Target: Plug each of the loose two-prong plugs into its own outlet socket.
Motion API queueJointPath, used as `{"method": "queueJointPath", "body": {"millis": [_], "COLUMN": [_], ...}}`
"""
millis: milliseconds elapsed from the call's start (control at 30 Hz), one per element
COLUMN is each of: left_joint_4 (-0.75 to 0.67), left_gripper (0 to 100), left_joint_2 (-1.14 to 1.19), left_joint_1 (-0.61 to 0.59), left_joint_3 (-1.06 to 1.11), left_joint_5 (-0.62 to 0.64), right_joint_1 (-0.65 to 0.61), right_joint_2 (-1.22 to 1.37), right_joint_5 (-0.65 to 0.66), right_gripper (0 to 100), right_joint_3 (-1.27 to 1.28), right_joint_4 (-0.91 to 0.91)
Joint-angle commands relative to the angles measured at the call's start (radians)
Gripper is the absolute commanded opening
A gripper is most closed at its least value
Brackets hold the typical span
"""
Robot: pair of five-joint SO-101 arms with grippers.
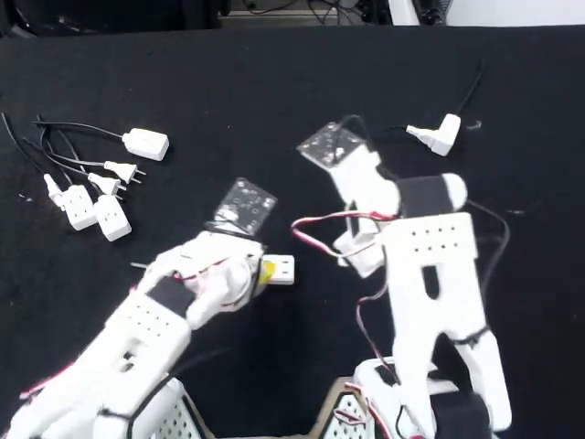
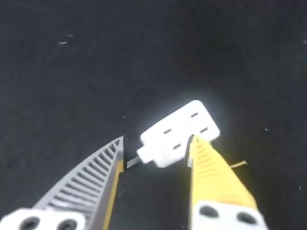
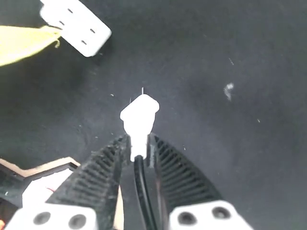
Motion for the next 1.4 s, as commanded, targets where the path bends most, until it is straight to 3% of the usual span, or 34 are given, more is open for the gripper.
{"method": "queueJointPath", "body": {"millis": [0, 133, 267, 500, 867, 1133, 1367], "left_joint_4": [0.172, 0.207, 0.207, 0.0, -0.011, -0.011, -0.011], "left_gripper": [22, 22, 22, 22, 22, 22, 22], "left_joint_2": [-0.19, -0.215, -0.16, -0.032, -0.005, -0.006, -0.006], "left_joint_1": [-0.09, -0.26, -0.366, -0.369, -0.369, -0.369, -0.369], "left_joint_3": [-0.018, 0.079, 0.108, 0.176, 0.159, 0.16, 0.159], "left_joint_5": [-0.008, -0.1, -0.104, -0.012, -0.005, -0.006, -0.006], "right_joint_1": [-0.06, -0.137, -0.195, -0.23, -0.258, -0.341, -0.339], "right_joint_2": [0.042, 0.116, 0.2, 0.366, 0.579, 0.545, 0.463], "right_joint_5": [-0.051, -0.069, -0.069, -0.069, -0.233, -0.273, -0.27], "right_gripper": [1.1, 1.1, 1.1, 1.1, 1.1, 1.1, 1.1], "right_joint_3": [-0.012, -0.013, -0.085, -0.343, -0.466, -0.446, -0.315], "right_joint_4": [-0.054, -0.087, -0.083, 0.069, 0.08, 0.087, 0.051]}}
